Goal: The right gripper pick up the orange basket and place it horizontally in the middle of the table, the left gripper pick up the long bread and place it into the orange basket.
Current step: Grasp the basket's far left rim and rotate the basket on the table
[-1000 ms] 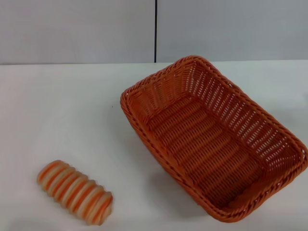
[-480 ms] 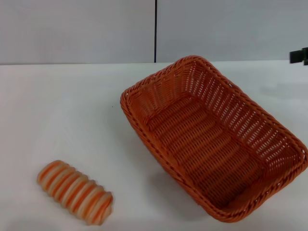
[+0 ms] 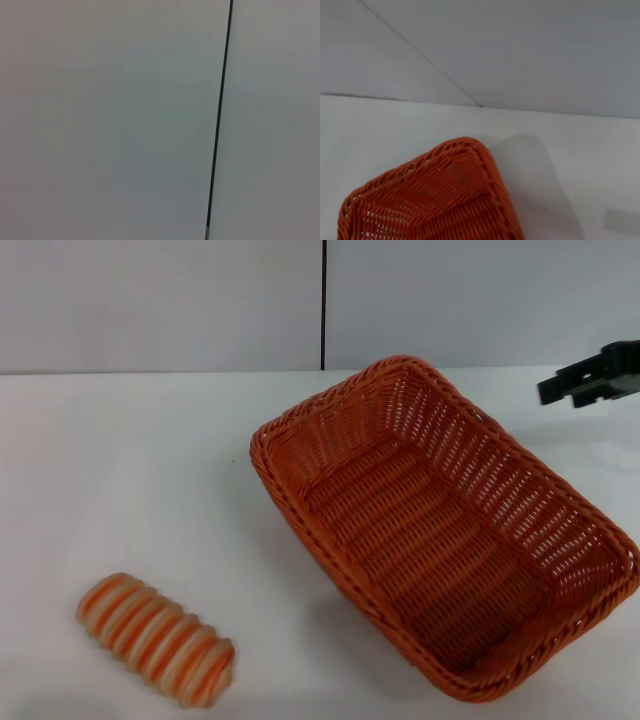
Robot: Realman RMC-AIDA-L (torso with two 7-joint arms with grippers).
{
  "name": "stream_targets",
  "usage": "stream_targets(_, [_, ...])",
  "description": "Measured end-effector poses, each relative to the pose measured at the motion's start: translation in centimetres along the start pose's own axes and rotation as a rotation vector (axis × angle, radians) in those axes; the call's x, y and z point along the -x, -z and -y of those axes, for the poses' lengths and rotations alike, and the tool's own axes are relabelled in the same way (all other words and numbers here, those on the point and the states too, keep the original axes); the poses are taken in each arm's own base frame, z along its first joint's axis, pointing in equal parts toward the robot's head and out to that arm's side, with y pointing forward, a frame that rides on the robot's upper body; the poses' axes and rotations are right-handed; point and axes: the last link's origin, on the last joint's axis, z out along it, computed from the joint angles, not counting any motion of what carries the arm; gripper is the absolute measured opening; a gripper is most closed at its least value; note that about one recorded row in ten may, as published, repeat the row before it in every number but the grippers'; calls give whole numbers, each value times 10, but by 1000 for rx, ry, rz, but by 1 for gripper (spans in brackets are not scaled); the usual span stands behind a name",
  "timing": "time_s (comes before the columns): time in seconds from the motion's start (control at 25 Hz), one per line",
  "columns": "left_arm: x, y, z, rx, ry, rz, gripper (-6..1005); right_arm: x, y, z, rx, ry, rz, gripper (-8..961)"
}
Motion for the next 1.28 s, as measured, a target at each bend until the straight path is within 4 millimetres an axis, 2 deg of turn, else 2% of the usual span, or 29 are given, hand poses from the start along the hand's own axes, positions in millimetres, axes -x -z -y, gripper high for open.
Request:
stream_targets(0.32, [-1, 8, 6, -22, 18, 1, 703, 0, -31, -10, -15, 29, -49, 612])
stream_targets(0.6, [-3, 11, 8, -31, 15, -5, 703, -4, -52, -8, -24, 23, -51, 613])
stream_targets(0.92, [-3, 12, 9, -34, 17, -4, 703, -11, -85, -20, 16, 44, -57, 613])
stream_targets(1.28, [-3, 11, 8, -31, 18, -6, 703, -12, -95, -22, 9, 58, -86, 584])
